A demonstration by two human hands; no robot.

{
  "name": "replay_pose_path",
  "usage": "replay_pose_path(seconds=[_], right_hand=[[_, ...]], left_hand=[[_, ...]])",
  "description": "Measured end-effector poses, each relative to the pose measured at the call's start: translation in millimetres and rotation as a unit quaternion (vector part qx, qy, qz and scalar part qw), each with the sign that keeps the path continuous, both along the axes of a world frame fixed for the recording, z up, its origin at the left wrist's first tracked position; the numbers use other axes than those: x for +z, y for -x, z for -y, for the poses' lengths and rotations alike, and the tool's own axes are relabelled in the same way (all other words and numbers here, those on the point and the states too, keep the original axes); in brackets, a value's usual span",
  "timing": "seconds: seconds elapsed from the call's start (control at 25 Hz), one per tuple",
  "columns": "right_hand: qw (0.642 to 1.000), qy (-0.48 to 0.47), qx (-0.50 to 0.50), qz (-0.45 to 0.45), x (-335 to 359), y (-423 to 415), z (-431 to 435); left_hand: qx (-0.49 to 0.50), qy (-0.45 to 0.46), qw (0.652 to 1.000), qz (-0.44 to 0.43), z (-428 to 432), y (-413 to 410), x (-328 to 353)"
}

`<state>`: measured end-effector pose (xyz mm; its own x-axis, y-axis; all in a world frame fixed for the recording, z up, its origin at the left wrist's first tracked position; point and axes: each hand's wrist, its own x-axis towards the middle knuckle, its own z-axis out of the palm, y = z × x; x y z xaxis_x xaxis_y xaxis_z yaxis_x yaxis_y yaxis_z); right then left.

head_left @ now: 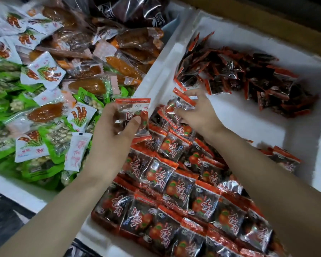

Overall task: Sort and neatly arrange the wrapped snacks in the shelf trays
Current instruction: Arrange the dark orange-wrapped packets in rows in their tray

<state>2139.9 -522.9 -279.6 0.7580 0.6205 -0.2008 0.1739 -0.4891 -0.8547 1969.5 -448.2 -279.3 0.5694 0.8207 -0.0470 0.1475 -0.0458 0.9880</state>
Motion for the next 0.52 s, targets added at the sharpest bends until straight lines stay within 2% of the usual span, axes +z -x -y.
replay_pose_path(seconds=[0.2, 0.36, 0.44, 0.52], right_hand=[[0.989, 0.086, 0.097, 0.074, -21, -5, -15], [0.948, 0.172, 0.182, 0.195, -20, -10, -10], [0.931, 0.189, 0.205, 0.236, -22, -14, -8], [0.936, 0.171, 0.201, 0.234, -26, -18, -8]], left_hand=[[-0.016, -0.018, 1.0, -0.018, -10, 4, -3], [-0.071, -0.025, 0.997, -0.035, -7, 4, -1], [-0.09, -0.025, 0.995, -0.039, -6, 4, -2], [-0.096, -0.02, 0.994, -0.042, -7, 2, -3]])
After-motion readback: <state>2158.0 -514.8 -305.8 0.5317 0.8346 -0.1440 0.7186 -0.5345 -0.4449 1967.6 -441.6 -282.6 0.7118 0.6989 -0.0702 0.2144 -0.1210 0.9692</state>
